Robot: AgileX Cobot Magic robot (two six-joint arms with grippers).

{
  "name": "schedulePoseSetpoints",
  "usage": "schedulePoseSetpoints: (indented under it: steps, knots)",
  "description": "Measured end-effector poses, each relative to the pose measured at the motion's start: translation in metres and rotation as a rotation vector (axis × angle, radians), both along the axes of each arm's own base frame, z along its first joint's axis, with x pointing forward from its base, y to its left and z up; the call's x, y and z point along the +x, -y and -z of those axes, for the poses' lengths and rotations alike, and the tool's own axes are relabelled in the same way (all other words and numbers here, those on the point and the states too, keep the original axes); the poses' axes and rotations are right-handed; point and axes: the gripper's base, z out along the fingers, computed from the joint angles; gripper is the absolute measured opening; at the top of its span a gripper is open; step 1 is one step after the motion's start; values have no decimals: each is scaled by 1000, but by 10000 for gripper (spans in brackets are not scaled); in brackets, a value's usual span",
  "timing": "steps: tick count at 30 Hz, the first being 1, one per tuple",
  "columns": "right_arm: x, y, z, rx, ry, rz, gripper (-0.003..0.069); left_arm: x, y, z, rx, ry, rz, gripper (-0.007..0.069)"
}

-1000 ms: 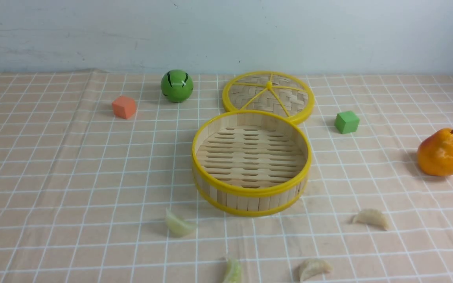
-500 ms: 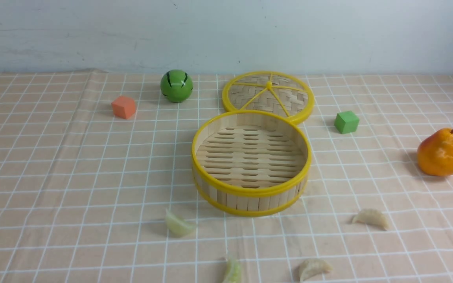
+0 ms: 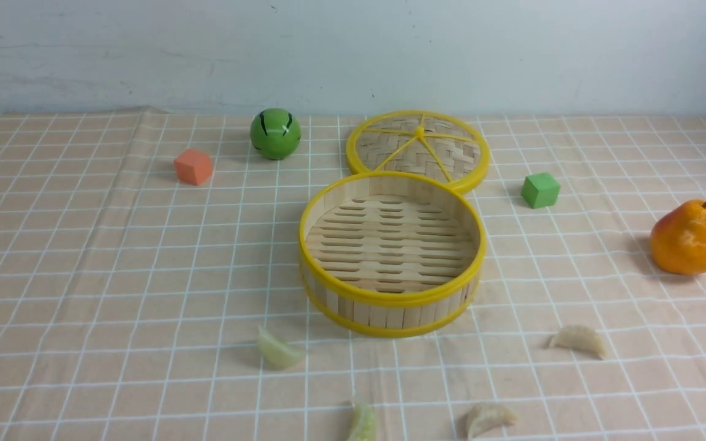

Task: Put the dumplings into the steamer on the table with the brown tablecloth.
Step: 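Reach for and grasp a dumpling on the table with the left gripper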

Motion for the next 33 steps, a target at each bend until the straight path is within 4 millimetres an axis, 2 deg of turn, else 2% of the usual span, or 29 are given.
schedulePoseSetpoints:
  steps: [18, 20, 22, 23, 24, 25, 26, 28, 30, 32, 33]
  knots:
    - [0, -1, 0, 15, 0, -1, 239, 0, 0, 0, 0, 1, 0, 237]
    - [0, -2, 0, 48, -3, -4, 239, 0, 1, -1, -61, 16, -4, 237]
    - [0, -4, 0, 116, -8, -9, 239, 1, 5, -5, -261, 55, -25, 237]
    - [0, -6, -1, 168, -12, -10, 239, 2, 7, -8, -434, 81, -42, 237]
    - [-1, -9, -1, 304, -26, -12, 239, 3, 9, -12, -673, 110, -65, 237]
    - [-1, -9, -1, 309, -28, -10, 239, 3, 10, -13, -718, 114, -70, 237]
    - [-2, -15, -2, 504, -58, -12, 239, 3, 12, -18, -1038, 131, -105, 237]
    - [-3, -22, -3, 759, -106, -13, 239, 4, 13, -23, -1439, 130, -148, 237]
    - [-4, -27, -6, 953, -140, -21, 239, 4, 13, -26, -1597, 126, -160, 237]
    - [-4, -29, -9, 1061, -153, -33, 239, 4, 13, -27, -1639, 128, -160, 237]
    - [-4, -29, -9, 1061, -153, -33, 239, 4, 13, -27, -1639, 129, -160, 237]
